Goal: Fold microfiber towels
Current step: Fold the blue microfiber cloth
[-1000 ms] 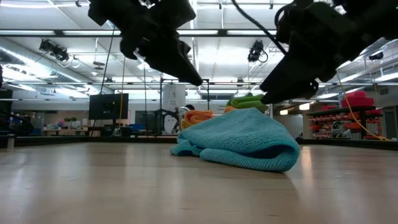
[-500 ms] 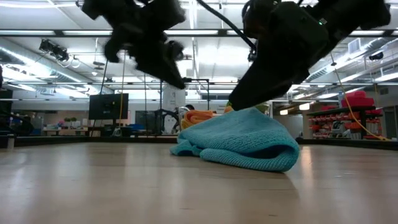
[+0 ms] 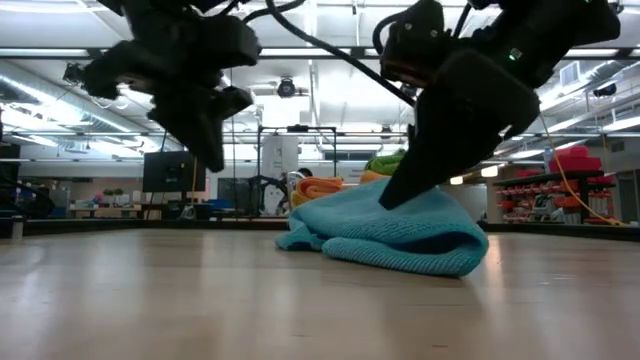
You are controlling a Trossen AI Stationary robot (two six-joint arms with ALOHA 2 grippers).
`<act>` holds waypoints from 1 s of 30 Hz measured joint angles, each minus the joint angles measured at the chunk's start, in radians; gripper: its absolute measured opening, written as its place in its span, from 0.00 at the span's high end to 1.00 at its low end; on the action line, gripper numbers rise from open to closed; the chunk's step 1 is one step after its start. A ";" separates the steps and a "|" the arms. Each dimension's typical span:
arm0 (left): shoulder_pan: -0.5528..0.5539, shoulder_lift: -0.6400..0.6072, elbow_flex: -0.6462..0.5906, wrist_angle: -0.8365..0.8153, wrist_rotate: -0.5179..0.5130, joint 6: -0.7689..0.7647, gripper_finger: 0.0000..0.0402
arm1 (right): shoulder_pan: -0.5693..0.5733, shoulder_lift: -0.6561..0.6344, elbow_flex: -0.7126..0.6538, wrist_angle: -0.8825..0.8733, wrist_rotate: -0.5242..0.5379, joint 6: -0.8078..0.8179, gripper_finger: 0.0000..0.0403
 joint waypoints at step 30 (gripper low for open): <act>-0.043 -0.832 -0.459 0.234 -0.066 -0.215 0.96 | -0.080 -0.133 0.147 -0.215 -0.030 -0.121 0.36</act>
